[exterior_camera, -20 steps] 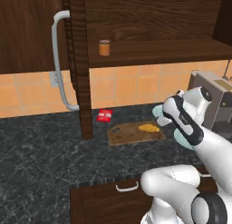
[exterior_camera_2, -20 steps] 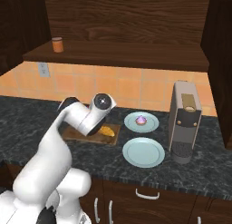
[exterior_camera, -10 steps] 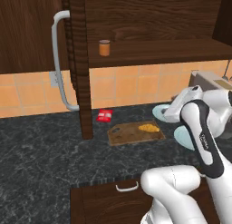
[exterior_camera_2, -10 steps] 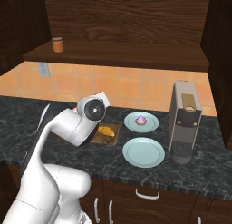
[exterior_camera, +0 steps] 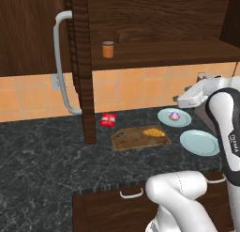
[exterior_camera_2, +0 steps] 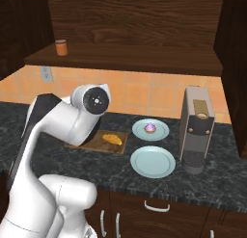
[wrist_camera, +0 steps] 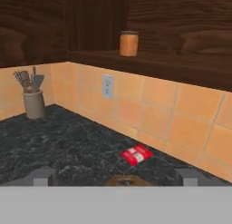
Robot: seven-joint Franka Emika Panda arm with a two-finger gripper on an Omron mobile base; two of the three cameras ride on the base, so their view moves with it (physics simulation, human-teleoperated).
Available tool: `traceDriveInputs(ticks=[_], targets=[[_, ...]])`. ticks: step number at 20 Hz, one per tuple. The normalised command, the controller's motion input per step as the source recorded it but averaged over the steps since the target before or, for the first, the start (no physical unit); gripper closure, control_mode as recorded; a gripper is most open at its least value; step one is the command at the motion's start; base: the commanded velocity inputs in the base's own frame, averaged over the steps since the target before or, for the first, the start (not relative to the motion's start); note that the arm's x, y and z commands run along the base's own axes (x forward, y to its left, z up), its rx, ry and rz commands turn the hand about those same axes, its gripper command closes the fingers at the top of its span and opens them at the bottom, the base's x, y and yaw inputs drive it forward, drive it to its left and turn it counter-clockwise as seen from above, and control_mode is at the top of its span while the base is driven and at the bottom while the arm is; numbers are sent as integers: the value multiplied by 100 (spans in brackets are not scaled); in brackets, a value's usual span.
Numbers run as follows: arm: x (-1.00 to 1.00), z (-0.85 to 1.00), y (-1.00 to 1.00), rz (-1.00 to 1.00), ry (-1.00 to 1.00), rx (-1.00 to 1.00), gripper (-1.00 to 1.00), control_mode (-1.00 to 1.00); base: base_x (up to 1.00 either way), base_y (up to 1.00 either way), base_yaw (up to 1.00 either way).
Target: From the different types of pastries on the counter, select a croissant and place it on the cutting board. Then retrieve a jar of jam from the cabinet and place it alongside the croissant on the cutting board.
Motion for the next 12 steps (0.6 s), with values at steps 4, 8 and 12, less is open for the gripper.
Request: traceDriveInputs(ticks=[4,8,12], targets=[[-26,94,10,0,8,10,-100,-100,0,0,0],[-7,84,24,0,7,3,-100,-100,0,0,0],[-2,77,39,0,2,0,-100,-100,0,0,0]])
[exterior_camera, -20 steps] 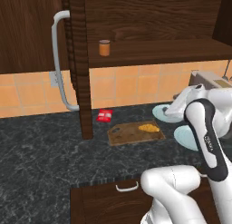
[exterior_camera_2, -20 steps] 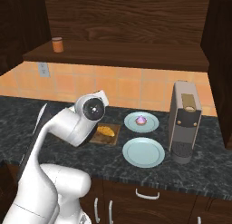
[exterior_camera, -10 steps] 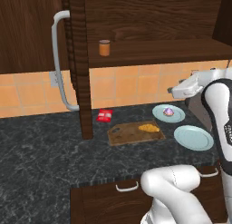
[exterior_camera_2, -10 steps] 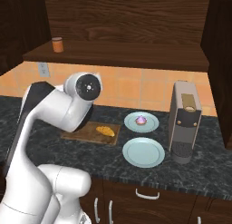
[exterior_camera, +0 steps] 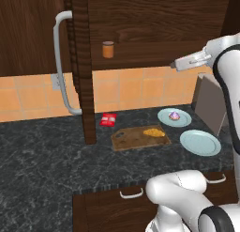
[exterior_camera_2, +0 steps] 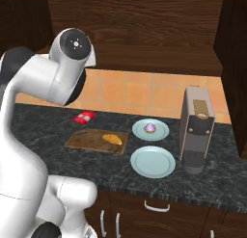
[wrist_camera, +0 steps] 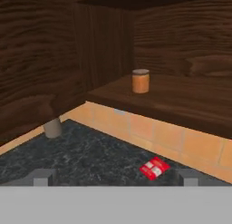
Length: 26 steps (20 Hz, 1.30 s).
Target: From the different types of pastries on the counter, select a croissant and place it on the cutting board. Then retrieve a jar of jam from the cabinet and place it alongside the croissant on the cutting board.
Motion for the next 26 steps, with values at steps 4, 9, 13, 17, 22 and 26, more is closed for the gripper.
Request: traceDriveInputs(ticks=[4,9,13,17,22,26], targets=[[0,24,49,15,-4,-3,-100,-100,0,0,0],[46,4,13,18,-7,0,-100,-100,0,0,0],[44,-16,17,14,4,-1,-100,-100,0,0,0],[74,-15,6,11,-6,-2,-100,-100,0,0,0],[86,0,0,9,-12,0,-100,-100,0,0,0],[84,-6,0,13,-6,0,-100,-100,0,0,0]])
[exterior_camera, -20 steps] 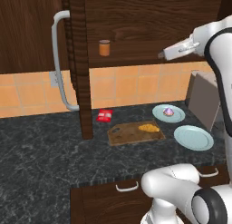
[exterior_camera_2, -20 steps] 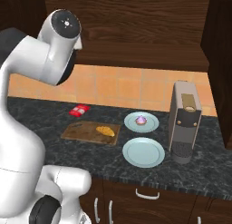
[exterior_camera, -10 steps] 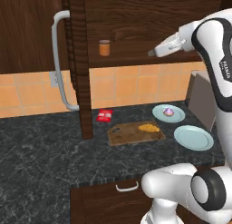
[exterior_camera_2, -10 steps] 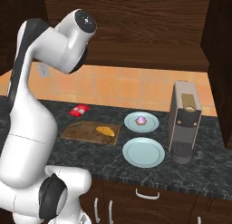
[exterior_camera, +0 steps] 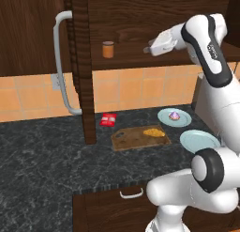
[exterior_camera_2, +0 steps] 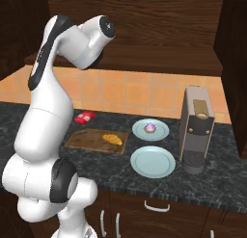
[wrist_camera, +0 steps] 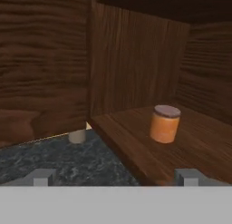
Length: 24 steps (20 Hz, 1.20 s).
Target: From the different types of pastries on the counter, select a croissant and place it on the cutting board. Then retrieve a jar of jam from the cabinet and place it alongside the croissant on the cutting board.
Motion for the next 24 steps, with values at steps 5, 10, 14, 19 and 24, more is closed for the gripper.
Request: traceDriveInputs(ticks=[5,10,14,19,24], targets=[[47,-23,15,23,-1,0,-100,-100,0,0,0],[54,0,14,21,-15,0,-100,-100,0,0,0],[64,-12,12,13,0,0,-100,-100,0,0,0],[75,-4,27,5,4,0,-100,-100,0,0,0],[59,-14,31,8,2,0,-100,-100,0,0,0]])
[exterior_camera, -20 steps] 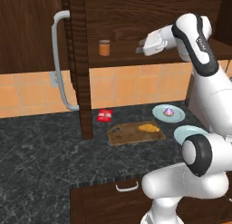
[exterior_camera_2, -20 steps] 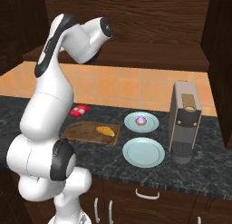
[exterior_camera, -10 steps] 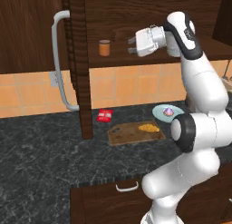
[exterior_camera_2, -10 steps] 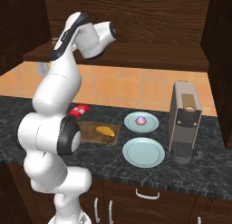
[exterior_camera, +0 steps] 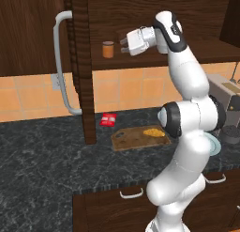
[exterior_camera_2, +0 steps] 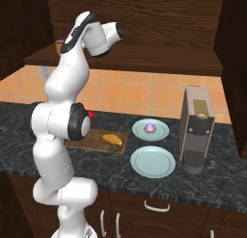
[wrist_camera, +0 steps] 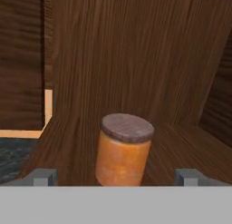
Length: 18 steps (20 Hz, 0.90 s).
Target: From the different types of pastries on the counter, select a croissant and place it on the cutting board. Then retrieve a jar of jam from the cabinet and place it alongside the croissant on the cutting board.
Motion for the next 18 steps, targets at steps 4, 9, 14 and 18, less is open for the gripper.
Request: traceDriveInputs(ticks=[4,9,14,18], targets=[[57,-16,19,12,0,0,-100,-100,0,0,0],[37,-3,17,15,1,0,-100,-100,0,0,0],[45,-5,26,17,4,0,-100,-100,0,0,0],[39,-6,24,18,6,1,-100,-100,0,0,0]])
